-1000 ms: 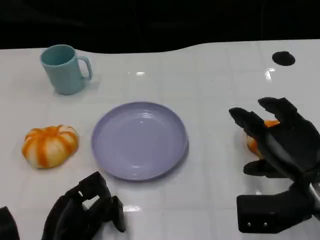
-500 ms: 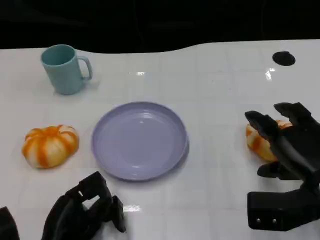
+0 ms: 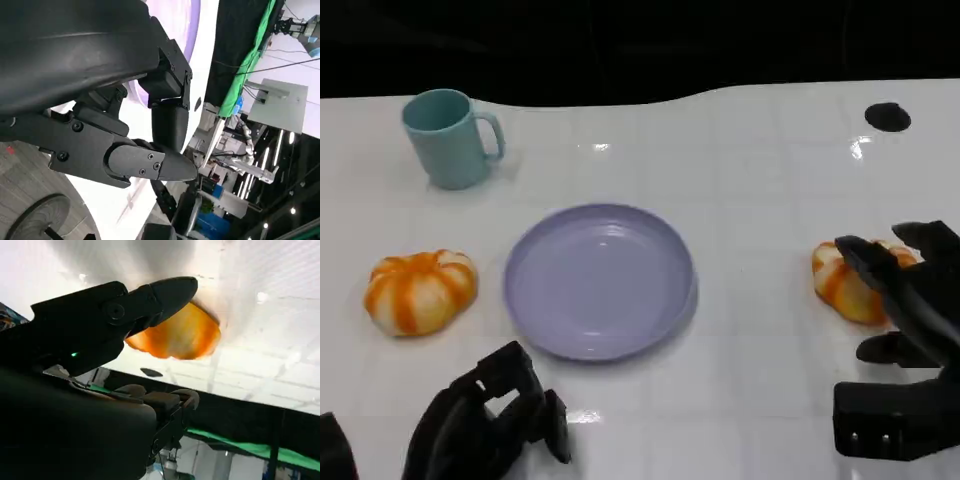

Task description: Grasp the bread from the table and place it into the plate.

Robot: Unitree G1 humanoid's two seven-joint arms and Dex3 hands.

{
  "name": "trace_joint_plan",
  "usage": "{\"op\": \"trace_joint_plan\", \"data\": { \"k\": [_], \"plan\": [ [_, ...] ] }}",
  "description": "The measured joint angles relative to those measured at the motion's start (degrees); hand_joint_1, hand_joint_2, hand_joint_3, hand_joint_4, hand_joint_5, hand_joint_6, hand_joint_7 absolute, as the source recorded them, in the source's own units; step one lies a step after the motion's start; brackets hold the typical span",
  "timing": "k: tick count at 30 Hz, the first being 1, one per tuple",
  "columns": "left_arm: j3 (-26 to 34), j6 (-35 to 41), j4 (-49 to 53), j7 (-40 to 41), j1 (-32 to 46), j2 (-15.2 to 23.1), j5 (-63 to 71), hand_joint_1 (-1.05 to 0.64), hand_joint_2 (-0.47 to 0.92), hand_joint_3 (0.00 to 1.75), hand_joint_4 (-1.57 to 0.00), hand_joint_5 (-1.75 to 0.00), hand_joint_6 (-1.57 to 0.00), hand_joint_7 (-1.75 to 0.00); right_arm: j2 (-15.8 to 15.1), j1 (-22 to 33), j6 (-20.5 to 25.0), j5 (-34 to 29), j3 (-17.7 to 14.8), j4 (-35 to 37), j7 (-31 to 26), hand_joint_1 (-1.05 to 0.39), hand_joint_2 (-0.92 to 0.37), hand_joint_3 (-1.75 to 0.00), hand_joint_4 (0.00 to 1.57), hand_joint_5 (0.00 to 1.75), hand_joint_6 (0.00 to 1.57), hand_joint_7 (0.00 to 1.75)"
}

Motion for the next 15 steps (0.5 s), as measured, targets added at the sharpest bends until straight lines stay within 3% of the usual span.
{"op": "trace_joint_plan", "data": {
  "k": [15],
  "plan": [
    [0.0,0.19,-0.55,0.0,0.43,-0.02,0.0,-0.66,0.92,0.2,-0.8,-1.75,-0.67,-1.63,1.67,-8.09,-0.74,2.44,4.59,15.76,-5.17,-0.67,-0.89,0.0,0.01,0.5,0.31,0.03]
  ]
}}
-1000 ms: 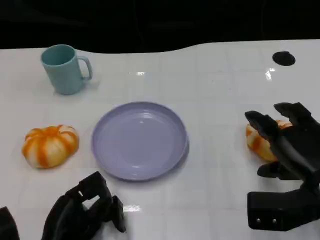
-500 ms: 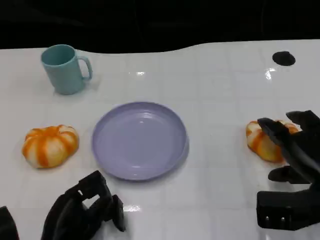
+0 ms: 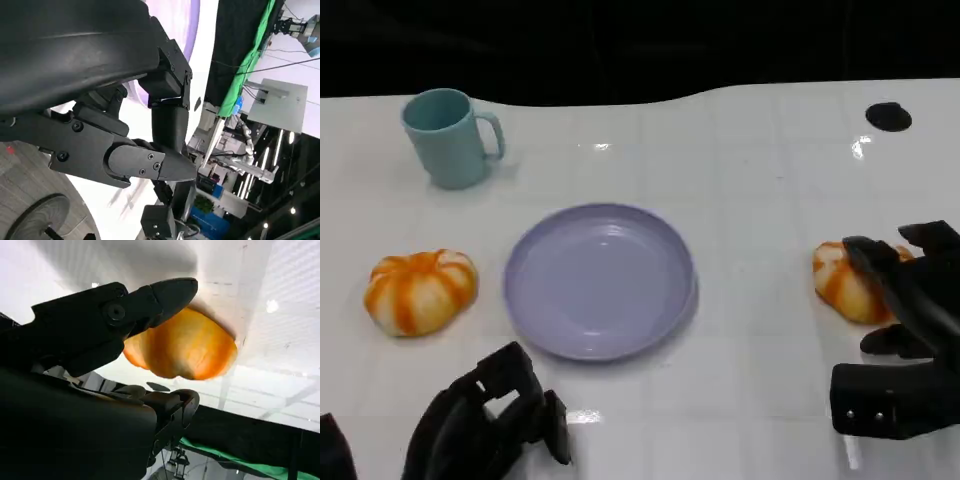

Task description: Grasp the bread from the table and place it into the plate.

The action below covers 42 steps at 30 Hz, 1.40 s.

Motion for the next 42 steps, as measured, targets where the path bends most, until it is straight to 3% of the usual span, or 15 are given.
{"op": "trace_joint_plan", "data": {
  "k": [9,16,20,25,27,30,31,32,33,35,36,39,42],
  "plan": [
    [-0.02,-0.06,-0.01,0.02,0.14,0.0,0.09,-0.66,0.92,0.2,-0.81,-1.75,-0.67,-1.63,1.76,-4.19,-0.93,1.77,2.18,8.32,-3.79,-0.64,-0.89,0.0,0.01,0.53,0.32,0.02],
    [-0.04,-0.13,-0.08,0.02,0.23,0.0,0.08,-0.64,0.92,0.21,-0.79,-1.75,-0.67,-1.62,3.84,-6.98,-2.29,3.63,3.4,14.9,-6.23,-0.5,-0.88,0.0,0.08,0.51,0.36,0.02],
    [-0.04,-0.05,-0.24,0.02,0.38,0.01,0.07,-0.65,0.92,0.21,-0.79,-1.75,-0.67,-1.62,4.68,-8.8,-3.69,4.46,3.83,18.94,-8.75,-0.45,-0.86,0.0,0.25,0.43,0.46,0.03],
    [-0.09,-0.07,-0.26,0.02,0.44,0.01,0.09,-0.65,0.92,0.22,-0.79,-1.75,-0.66,-1.63,5.72,-10.41,-6.29,4.69,4.87,24.2,-15.31,-0.29,-0.88,-0.01,0.75,0.41,0.78,0.08],
    [-0.12,-0.08,-0.27,0.02,0.49,0.01,0.1,-0.65,0.92,0.22,-0.79,-1.75,-0.66,-1.63,6.07,-10.98,-7.09,4.83,5.4,26.12,-17.42,-0.23,-0.89,-0.01,0.9,0.53,0.92,0.09],
    [-0.14,-0.08,-0.3,0.02,0.66,0.01,0.1,-0.65,0.92,0.22,-0.8,-1.75,-0.66,-1.63,6.34,-11.95,-8.41,4.8,5.97,28.68,-21.44,-0.21,-0.88,0.0,0.91,1.14,1.17,0.13],
    [-0.14,-0.09,-0.31,0.02,0.75,0.01,0.1,-0.65,0.92,0.22,-0.8,-1.75,-0.66,-1.63,6.37,-12.15,-8.94,4.74,6.27,29.47,-23.03,-0.21,-0.88,0.0,0.9,1.23,1.2,0.15],
    [-0.14,-0.1,-0.33,0.02,0.83,0.01,0.1,-0.65,0.92,0.22,-0.8,-1.75,-0.66,-1.63,6.4,-12.33,-9.34,4.68,6.64,30.19,-24.33,-0.19,-0.87,0.0,0.89,1.4,1.25,0.22],
    [-0.16,-0.1,-0.4,0.02,0.9,0.0,0.1,-0.65,0.92,0.22,-0.79,-1.75,-0.66,-1.63,6.42,-12.49,-9.71,4.5,7.13,30.75,-25.55,-0.18,-0.86,0.0,0.88,1.56,1.21,0.43],
    [-0.21,-0.12,-0.7,0.02,1.03,-0.02,0.12,-0.65,0.92,0.22,-0.79,-1.75,-0.66,-1.63,6.48,-12.79,-10.16,4.12,8.12,31.61,-27.95,-0.19,-0.86,0.0,0.9,1.68,1.11,0.72],
    [-0.21,-0.16,-0.8,0.02,1.09,-0.02,0.12,-0.65,0.92,0.22,-0.79,-1.75,-0.66,-1.64,6.55,-12.87,-10.33,3.93,8.56,31.88,-29.03,-0.21,-0.87,0.0,0.92,1.72,0.98,1.06],
    [-0.23,-0.17,-0.91,0.03,1.29,-0.02,0.13,-0.65,0.92,0.21,-0.79,-1.75,-0.66,-1.64,6.92,-13.26,-10.8,3.49,10.05,32.53,-31.38,-0.22,-0.9,-0.03,0.93,1.74,0.76,1.6],
    [-0.29,-0.16,-1.2,0.36,1.4,-0.01,0.32,-0.65,0.92,0.22,-0.79,-1.75,-0.66,-1.65,7.32,-13.39,-11.14,3.38,10.76,32.83,-32.98,-0.2,-0.9,-0.08,0.93,1.75,0.72,1.73]
  ]
}}
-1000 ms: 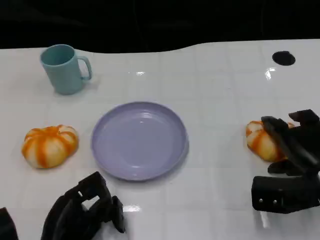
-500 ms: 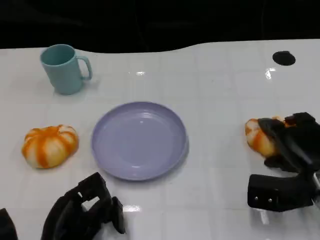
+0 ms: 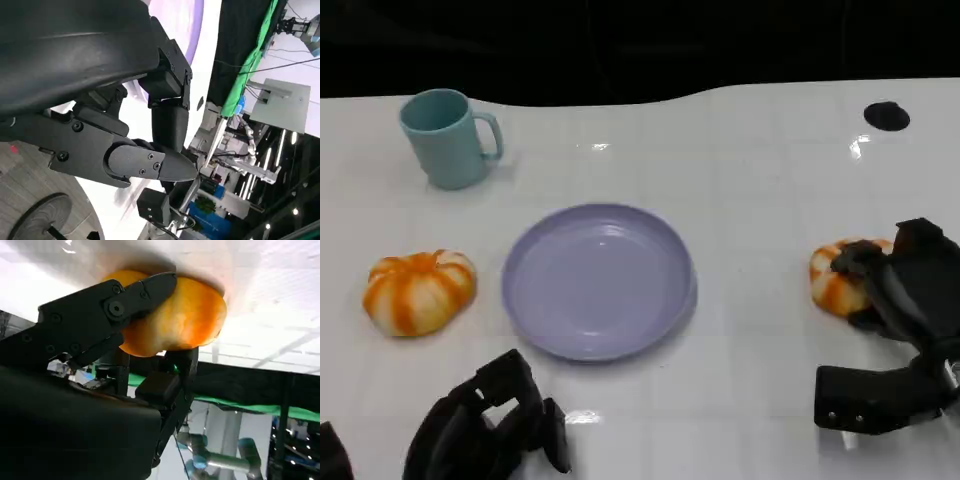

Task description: Grasp the bread from the table and place it into the plate.

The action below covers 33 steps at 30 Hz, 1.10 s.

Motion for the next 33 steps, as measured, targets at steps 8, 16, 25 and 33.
{"op": "trace_joint_plan", "data": {
  "k": [8,16,25,33],
  "plan": [
    [-0.02,0.03,-0.26,0.42,0.03,0.0,0.24,-0.65,0.92,0.22,-0.79,-1.75,-0.65,-1.64,0.88,-0.37,-1.8,0.37,1.11,-0.06,-5.92,-0.11,-0.83,-0.07,0.97,1.75,0.73,1.75],
    [-0.05,0.1,-0.37,0.42,0.04,-0.01,0.24,-0.65,0.92,0.22,-0.79,-1.75,-0.65,-1.64,0.88,-0.46,-4.86,1.47,0.65,-2.71,-7.87,-0.1,-0.82,-0.11,0.99,1.75,0.76,1.75],
    [-0.23,0.12,-0.76,0.45,0.16,-0.01,0.31,-0.65,0.92,0.22,-0.79,-1.75,-0.65,-1.65,0.76,-0.06,-8.18,4.5,-2.68,-12.51,-5.8,-0.09,-0.3,-1.29,1.01,1.75,0.78,1.75],
    [-0.11,0.87,-0.68,0.47,0.11,0.0,0.25,-0.64,0.92,0.24,-0.8,-1.75,-0.64,-1.66,1.14,0.29,-12.73,6.91,-4.13,-20.62,0.5,-0.13,-0.19,-1.57,1.03,1.75,0.79,1.75]
  ]
}}
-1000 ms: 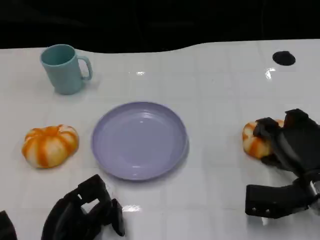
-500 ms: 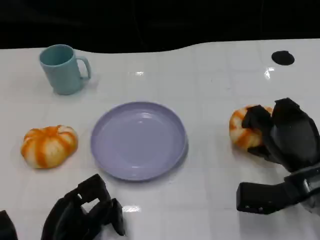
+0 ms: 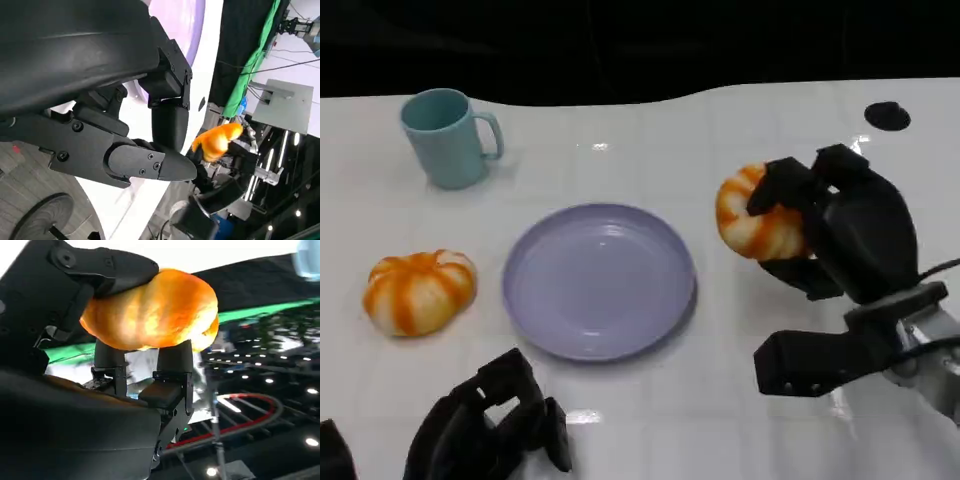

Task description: Grasp the bread from the table and place it into the plate.

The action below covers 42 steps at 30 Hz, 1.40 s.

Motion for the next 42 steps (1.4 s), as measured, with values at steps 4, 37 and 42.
{"op": "trace_joint_plan", "data": {
  "k": [4,37,42],
  "plan": [
    [0.09,-0.78,0.0,0.03,0.01,-0.1,0.05,-0.64,0.92,0.24,-0.8,-1.75,-0.65,-1.66,0.95,-0.03,-1.73,1.01,-0.79,-1.9,3.95,-0.15,-0.18,-1.58,1.04,1.75,0.83,1.72],
    [-0.91,-0.01,-1.87,0.19,1.29,-0.93,-0.28,-0.64,0.92,0.21,-0.8,-1.75,-0.65,-1.66,12.82,-5.3,-7.53,0.68,1.73,10.67,12.05,-0.16,-0.45,-1.07,0.87,1.51,0.83,1.17],
    [-1.04,0.03,-2.61,0.2,1.63,-0.92,-0.12,-0.64,0.92,0.21,-0.8,-1.75,-0.65,-1.66,14.81,-6.19,-7.28,1.72,1.32,11.63,15.28,-0.27,-0.71,-0.45,0.6,1.01,0.68,0.49]
  ]
}}
